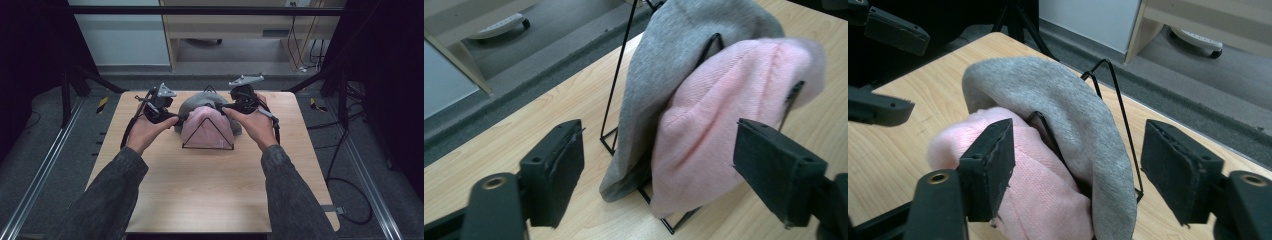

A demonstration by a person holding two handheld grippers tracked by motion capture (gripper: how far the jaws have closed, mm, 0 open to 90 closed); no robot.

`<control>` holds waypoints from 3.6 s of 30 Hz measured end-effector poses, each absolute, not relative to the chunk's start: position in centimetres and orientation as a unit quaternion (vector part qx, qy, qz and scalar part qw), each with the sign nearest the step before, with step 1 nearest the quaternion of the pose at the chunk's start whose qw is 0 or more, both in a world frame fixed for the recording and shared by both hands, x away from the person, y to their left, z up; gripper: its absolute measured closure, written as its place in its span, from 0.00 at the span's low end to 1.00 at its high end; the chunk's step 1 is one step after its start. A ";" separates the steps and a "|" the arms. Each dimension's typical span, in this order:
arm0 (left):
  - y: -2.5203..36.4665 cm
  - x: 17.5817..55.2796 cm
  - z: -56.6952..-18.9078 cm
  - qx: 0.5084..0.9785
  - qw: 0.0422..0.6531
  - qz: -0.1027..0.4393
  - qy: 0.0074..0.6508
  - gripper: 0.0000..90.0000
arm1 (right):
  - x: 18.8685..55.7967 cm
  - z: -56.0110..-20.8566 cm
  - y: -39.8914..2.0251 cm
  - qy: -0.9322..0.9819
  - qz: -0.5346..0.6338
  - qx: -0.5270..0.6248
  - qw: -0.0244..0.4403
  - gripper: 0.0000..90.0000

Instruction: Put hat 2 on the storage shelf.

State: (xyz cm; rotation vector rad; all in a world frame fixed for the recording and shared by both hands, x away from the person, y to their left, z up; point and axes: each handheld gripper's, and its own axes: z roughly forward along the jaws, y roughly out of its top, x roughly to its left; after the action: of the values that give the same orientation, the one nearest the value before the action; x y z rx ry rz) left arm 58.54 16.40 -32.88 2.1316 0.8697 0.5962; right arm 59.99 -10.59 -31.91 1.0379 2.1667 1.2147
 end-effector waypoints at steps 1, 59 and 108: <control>16.4 58.4 -32.8 0.830 0.377 0.232 0.341 0.19 | 59.9 -31.8 -10.6 0.784 0.440 0.375 0.224 0.30; 22.7 49.0 -41.7 0.873 0.300 0.203 0.327 0.05 | 49.3 -39.6 -19.7 0.808 0.381 0.400 0.205 0.10; 26.2 50.7 -49.7 0.864 0.285 0.139 0.391 0.00 | 50.2 -50.1 -22.8 0.791 0.329 0.494 0.150 0.08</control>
State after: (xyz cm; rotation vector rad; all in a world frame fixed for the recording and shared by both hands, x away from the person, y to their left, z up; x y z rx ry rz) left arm 50.66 26.23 -49.74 2.3102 1.0470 0.3729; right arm 50.24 -22.81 -50.05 1.4190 2.2719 0.9462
